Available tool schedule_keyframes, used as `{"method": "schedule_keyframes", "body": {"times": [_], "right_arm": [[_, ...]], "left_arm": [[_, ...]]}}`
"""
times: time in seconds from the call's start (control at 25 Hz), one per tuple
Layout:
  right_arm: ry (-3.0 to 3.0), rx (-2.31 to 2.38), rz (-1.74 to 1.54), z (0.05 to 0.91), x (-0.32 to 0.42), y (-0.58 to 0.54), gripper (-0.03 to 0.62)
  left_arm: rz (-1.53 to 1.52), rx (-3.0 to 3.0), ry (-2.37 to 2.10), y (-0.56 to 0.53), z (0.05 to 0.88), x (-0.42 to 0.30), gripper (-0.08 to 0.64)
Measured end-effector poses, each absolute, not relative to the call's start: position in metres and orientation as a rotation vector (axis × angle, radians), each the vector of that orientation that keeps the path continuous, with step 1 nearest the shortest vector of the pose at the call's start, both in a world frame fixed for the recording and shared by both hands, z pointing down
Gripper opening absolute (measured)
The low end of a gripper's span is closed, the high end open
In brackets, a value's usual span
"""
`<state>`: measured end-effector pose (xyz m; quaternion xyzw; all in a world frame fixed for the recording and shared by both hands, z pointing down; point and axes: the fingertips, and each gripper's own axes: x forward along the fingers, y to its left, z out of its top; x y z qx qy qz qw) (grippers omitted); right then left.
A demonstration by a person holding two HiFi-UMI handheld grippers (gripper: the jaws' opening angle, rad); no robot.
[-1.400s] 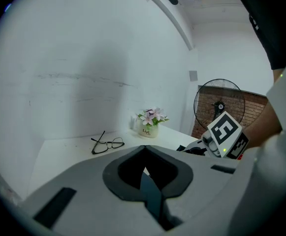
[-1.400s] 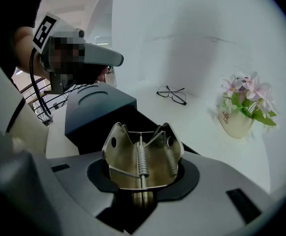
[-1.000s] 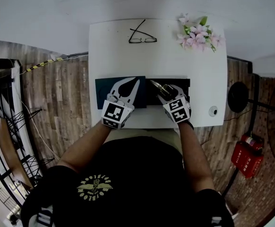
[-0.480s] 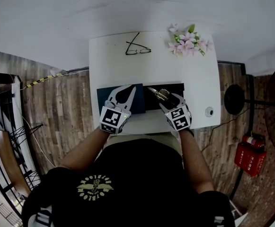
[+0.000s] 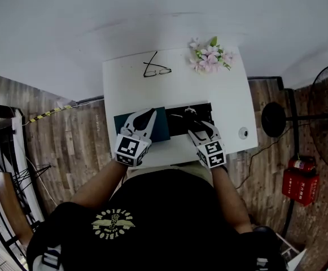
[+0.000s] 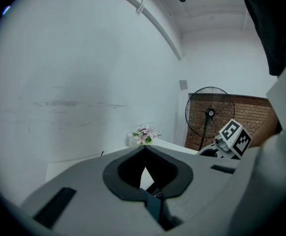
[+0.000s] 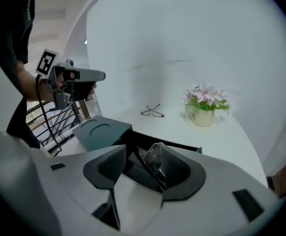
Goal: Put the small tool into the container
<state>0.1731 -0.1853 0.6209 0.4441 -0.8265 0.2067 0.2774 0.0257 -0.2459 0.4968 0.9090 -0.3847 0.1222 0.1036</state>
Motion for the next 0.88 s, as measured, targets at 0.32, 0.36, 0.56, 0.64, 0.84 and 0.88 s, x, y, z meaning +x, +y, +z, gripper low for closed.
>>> {"method": "schedule_keyframes", "body": {"times": [0.32, 0.36, 0.56, 0.64, 0.84, 0.88], "right_arm": [[-2.298, 1.445, 0.408, 0.562, 0.192, -0.187, 0.002], [-2.308, 1.452, 0.399, 0.557, 0.192, -0.186, 0.002], [-2.341, 1.488, 0.360, 0.531, 0.193, -0.185, 0.002], [-2.354, 1.511, 0.345, 0.518, 0.194, -0.185, 0.002], [-2.372, 1.570, 0.307, 0.488, 0.193, -0.187, 0.002], [-2.372, 1.583, 0.297, 0.482, 0.193, -0.187, 0.002]], "left_arm": [[0.305, 2.715, -1.133, -0.245, 0.479, 0.029, 0.008], [0.297, 2.717, -1.136, -0.245, 0.477, 0.028, 0.008], [0.282, 2.751, -1.134, -0.245, 0.454, 0.029, 0.006], [0.277, 2.759, -1.133, -0.245, 0.445, 0.029, 0.008], [0.259, 2.791, -1.177, -0.246, 0.424, 0.021, 0.006], [0.260, 2.796, -1.186, -0.245, 0.421, 0.019, 0.006]]}}
